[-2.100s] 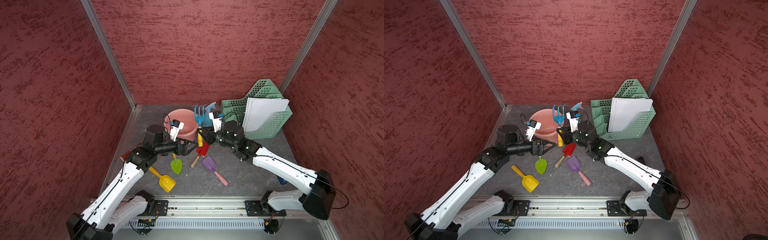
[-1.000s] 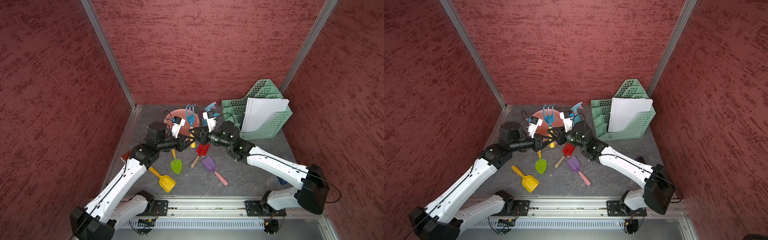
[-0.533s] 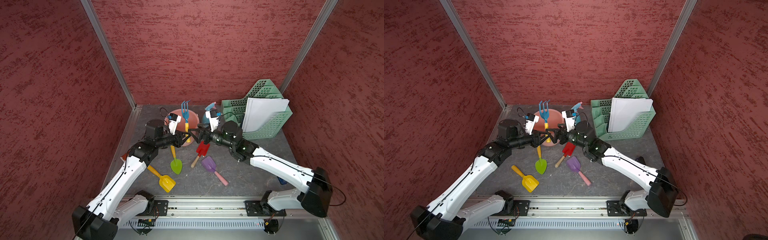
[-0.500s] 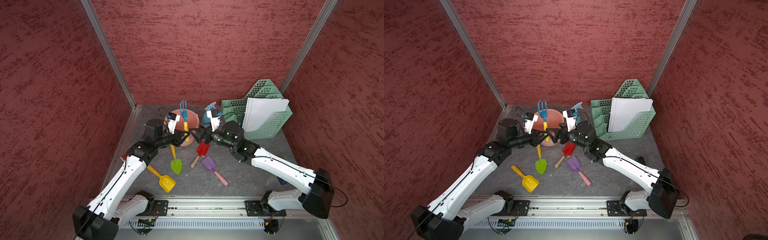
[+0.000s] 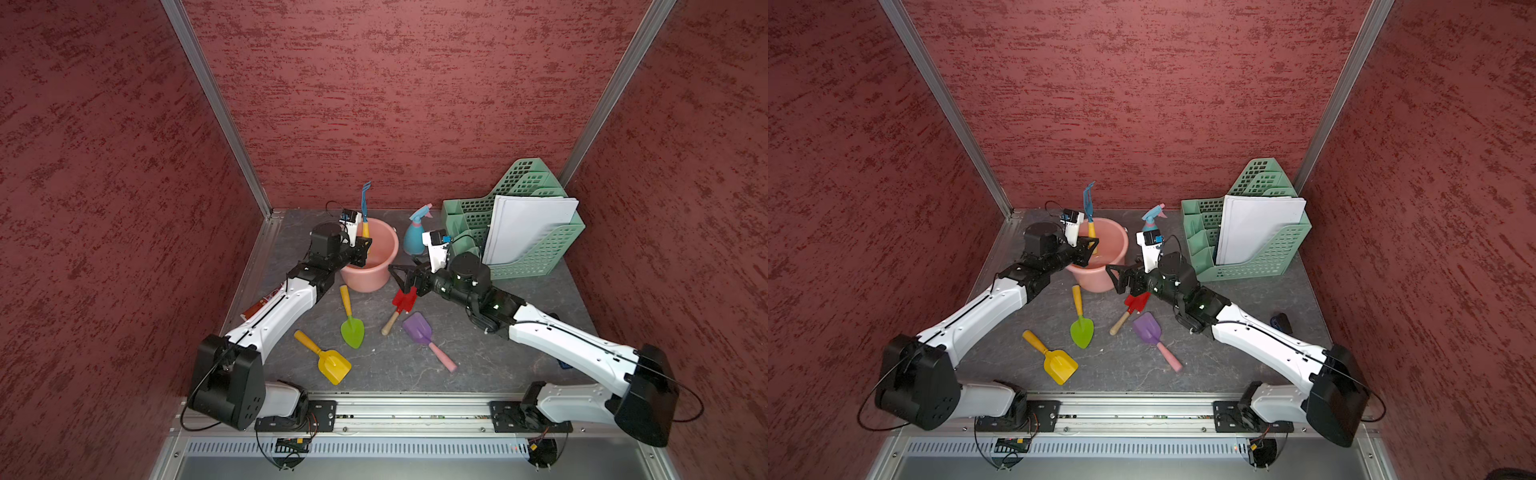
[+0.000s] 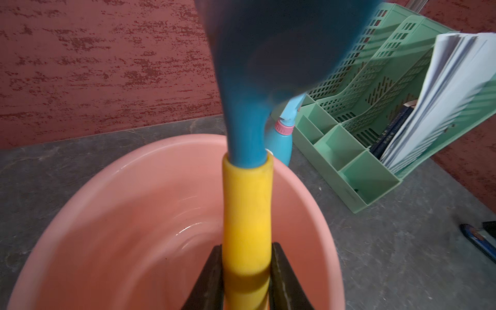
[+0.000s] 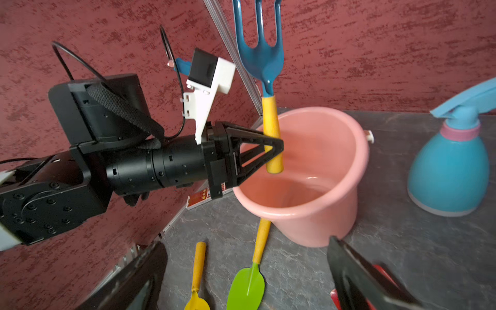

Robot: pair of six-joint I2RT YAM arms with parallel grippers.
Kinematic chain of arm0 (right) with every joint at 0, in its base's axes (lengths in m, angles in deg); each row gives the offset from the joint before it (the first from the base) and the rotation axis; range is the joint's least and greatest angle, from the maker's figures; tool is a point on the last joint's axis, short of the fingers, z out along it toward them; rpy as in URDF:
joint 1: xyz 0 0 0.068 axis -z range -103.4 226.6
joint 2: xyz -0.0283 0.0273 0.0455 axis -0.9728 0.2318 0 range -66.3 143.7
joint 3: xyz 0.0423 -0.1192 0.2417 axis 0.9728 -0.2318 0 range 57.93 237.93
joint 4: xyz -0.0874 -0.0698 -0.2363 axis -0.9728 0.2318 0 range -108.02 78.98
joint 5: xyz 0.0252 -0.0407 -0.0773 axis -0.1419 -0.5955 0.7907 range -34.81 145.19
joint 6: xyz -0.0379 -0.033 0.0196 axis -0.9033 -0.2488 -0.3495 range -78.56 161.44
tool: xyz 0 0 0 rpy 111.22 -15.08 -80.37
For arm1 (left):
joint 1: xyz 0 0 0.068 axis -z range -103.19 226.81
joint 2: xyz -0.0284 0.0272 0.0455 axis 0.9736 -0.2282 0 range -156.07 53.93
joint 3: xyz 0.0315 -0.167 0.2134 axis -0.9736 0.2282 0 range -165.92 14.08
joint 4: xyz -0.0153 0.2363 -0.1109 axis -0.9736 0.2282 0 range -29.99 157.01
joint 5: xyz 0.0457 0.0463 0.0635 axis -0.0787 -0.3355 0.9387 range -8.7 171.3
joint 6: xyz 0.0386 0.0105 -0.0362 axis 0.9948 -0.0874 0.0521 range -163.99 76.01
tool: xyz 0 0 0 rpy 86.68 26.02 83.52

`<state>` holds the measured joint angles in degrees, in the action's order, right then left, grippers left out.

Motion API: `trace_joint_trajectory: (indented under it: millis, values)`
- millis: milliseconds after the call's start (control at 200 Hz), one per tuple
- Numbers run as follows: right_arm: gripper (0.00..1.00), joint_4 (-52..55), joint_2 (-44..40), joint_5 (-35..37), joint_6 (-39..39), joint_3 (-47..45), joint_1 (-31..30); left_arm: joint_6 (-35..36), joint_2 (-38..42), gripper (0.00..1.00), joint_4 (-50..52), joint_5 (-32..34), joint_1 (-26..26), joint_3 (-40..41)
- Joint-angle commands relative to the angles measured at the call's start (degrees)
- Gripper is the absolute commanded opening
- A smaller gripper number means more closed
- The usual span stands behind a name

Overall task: Organize the gardening tools
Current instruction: Place the gardening tool in the container.

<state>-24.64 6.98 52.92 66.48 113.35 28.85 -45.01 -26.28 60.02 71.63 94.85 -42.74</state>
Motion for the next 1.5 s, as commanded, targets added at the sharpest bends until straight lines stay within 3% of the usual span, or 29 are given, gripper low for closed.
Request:
trace_joint_trajectory:
  millis: [0,180,235,336,401,491,616,897,1182,1292,1493]
  values:
    - [0.98,1.4,-1.7,2.9,-1.1,-0.6,0.6,3.1,-1.9,0.00,-8.5,4.0,-0.2,1.1]
    - [0.99,3.3,-1.8,4.4,-1.5,-1.1,1.3,2.6,-3.7,0.00,-11.9,4.5,0.0,3.5]
    - [0.98,4.4,-1.5,4.7,-1.5,-0.9,1.5,2.4,-3.8,0.06,-12.5,4.6,0.2,4.1]
    - [0.98,8.1,-0.6,4.8,-1.7,0.2,2.1,2.0,-3.5,0.40,-13.4,4.6,0.4,5.4]
    - [0.98,12.2,0.4,4.5,-2.7,1.6,2.2,1.6,-3.0,0.68,-13.4,4.7,0.6,5.9]
    - [0.98,18.1,1.6,4.0,-3.9,3.0,2.3,1.4,-2.0,0.80,-13.6,5.5,1.3,6.7]
    - [0.99,25.3,2.5,2.8,-4.5,3.4,2.4,1.7,-0.3,0.85,-14.0,6.0,1.9,8.0]
    - [0.98,42.0,5.6,-0.4,-2.9,4.0,1.7,0.7,6.6,0.88,-10.4,6.5,3.4,9.8]
    - [0.98,55.9,9.9,2.6,1.9,5.4,-4.1,-4.2,18.3,0.93,4.1,4.1,4.2,10.8]
    - [0.95,57.0,13.7,3.1,2.4,5.4,-5.8,-6.7,22.8,1.00,8.7,2.4,4.3,12.0]
    - [0.85,53.9,16.2,2.3,3.7,2.5,-7.0,-8.9,29.6,1.00,15.5,0.6,4.3,12.9]
